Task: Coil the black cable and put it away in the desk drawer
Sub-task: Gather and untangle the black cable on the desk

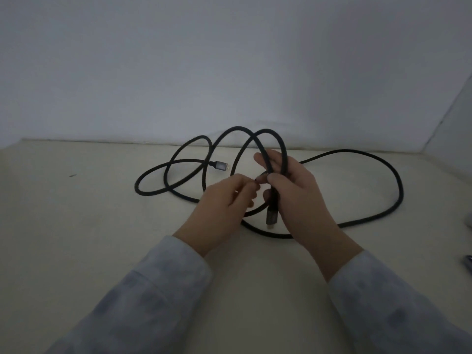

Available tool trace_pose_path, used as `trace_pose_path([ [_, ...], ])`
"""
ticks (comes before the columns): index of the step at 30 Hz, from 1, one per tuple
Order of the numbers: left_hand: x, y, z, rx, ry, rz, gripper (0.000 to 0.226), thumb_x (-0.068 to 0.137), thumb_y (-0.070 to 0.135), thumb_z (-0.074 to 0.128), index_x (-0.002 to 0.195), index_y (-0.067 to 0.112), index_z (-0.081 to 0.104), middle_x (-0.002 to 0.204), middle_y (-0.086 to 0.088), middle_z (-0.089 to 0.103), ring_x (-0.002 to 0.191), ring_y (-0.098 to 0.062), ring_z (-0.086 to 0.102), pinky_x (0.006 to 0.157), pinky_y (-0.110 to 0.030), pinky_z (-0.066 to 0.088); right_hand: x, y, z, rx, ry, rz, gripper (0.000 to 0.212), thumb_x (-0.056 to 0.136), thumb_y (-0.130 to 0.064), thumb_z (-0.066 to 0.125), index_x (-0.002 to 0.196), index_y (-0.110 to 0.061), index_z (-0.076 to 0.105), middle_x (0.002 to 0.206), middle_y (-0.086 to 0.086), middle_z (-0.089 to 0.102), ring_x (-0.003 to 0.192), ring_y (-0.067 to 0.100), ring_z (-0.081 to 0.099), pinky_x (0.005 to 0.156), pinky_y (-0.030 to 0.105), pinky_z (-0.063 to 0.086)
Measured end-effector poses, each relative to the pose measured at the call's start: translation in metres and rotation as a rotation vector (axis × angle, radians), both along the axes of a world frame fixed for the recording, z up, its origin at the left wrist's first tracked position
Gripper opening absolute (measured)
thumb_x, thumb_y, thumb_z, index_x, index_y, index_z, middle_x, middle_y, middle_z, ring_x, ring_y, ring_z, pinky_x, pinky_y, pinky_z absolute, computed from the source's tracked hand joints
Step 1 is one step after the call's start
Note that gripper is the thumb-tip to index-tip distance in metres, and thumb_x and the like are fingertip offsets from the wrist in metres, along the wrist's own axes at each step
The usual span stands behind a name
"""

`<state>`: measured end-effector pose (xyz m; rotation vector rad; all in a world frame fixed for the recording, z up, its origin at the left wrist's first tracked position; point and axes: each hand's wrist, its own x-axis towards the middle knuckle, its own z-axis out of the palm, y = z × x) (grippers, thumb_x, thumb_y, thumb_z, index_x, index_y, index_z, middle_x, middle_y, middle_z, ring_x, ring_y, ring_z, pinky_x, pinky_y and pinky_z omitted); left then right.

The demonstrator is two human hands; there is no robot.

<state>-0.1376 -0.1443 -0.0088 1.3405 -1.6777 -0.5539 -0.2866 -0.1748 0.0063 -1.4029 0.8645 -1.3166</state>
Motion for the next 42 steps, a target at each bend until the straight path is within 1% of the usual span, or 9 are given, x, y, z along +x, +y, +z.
trace_pose_path([
  [3,-0.008,0.002,-0.002,0.128,0.143,-0.051,0.02,0.1,0.038,0.051,0.112,0.03,0.064,0.1,0.008,0.073,0.092,-0.003,0.07,0.087,-0.031,0.058,0.002,0.003,-0.002,-0.044,0.031,0.094,0.046,0.097,0.012,0.044,0.124,-0.018,0.066,0.119,-0.005,0.076,0.11,0.01,0.069,0.077,0.019,0.056],
  [8,-0.011,0.003,0.001,0.07,0.155,-0.1,0.022,0.099,0.035,0.047,0.084,0.03,0.063,0.08,-0.002,0.068,0.084,-0.028,0.068,0.087,-0.057,0.054,0.0,0.003,0.002,-0.12,0.118,0.102,0.042,0.098,0.012,0.043,0.126,-0.012,0.063,0.124,-0.001,0.073,0.116,0.007,0.068,0.081,0.017,0.056],
  [12,-0.012,0.003,0.009,-0.042,0.448,0.028,0.025,0.107,0.019,0.039,0.097,0.016,0.062,0.079,0.001,0.071,0.08,-0.021,0.072,0.073,-0.046,0.06,0.001,-0.001,-0.003,-0.142,0.173,-0.037,0.03,0.101,-0.001,0.051,0.121,-0.022,0.061,0.115,-0.006,0.074,0.103,0.004,0.07,0.086,0.024,0.054],
  [17,0.004,-0.005,0.01,-0.154,0.639,0.25,0.032,0.108,0.023,0.034,0.106,0.023,0.066,0.052,0.014,0.04,0.046,-0.005,0.034,0.047,-0.024,0.035,-0.008,-0.015,-0.013,0.032,0.281,-0.303,0.03,0.101,-0.026,0.056,0.129,-0.035,0.059,0.096,0.008,0.069,0.06,0.01,0.049,0.064,0.032,0.046],
  [21,0.009,-0.005,0.011,-0.163,0.649,0.319,0.032,0.106,0.024,0.038,0.106,0.023,0.07,0.055,0.011,0.037,0.049,-0.008,0.03,0.045,-0.023,0.026,-0.011,-0.016,-0.012,0.213,0.127,-0.284,0.036,0.103,-0.019,0.056,0.139,-0.024,0.053,0.094,0.011,0.065,0.054,0.013,0.048,0.048,0.025,0.048],
  [26,0.01,-0.005,0.01,-0.2,0.578,0.384,0.017,0.096,0.031,0.052,0.1,0.036,0.068,0.064,0.011,0.058,0.059,-0.011,0.05,0.057,-0.029,0.043,-0.011,-0.012,-0.008,0.202,0.06,-0.264,0.029,0.102,-0.015,0.058,0.131,-0.019,0.056,0.085,0.008,0.067,0.051,0.011,0.054,0.048,0.025,0.053],
  [29,0.011,-0.004,0.01,-0.193,0.543,0.427,0.019,0.097,0.025,0.054,0.099,0.042,0.063,0.076,0.01,0.064,0.061,-0.006,0.056,0.061,-0.019,0.047,-0.01,-0.01,-0.005,0.159,0.006,-0.246,0.025,0.103,-0.016,0.057,0.127,-0.018,0.059,0.078,0.005,0.066,0.049,0.009,0.054,0.047,0.027,0.053],
  [34,0.018,-0.006,0.009,-0.127,0.451,0.5,0.028,0.093,0.015,0.059,0.114,0.033,0.062,0.084,0.016,0.063,0.063,0.013,0.058,0.056,-0.005,0.043,-0.008,-0.01,-0.003,0.098,-0.027,-0.173,0.031,0.102,-0.012,0.059,0.133,-0.016,0.057,0.07,-0.001,0.067,0.075,0.015,0.066,0.065,0.03,0.059],
  [42,0.024,-0.011,0.003,-0.085,0.35,0.55,0.016,0.099,0.03,0.05,0.091,0.032,0.064,0.077,0.009,0.068,0.074,-0.011,0.065,0.072,-0.028,0.051,0.0,0.001,0.003,0.093,-0.171,0.034,0.052,0.105,0.001,0.046,0.147,-0.03,0.044,0.087,0.012,0.052,0.081,0.029,0.077,0.077,0.049,0.064],
])
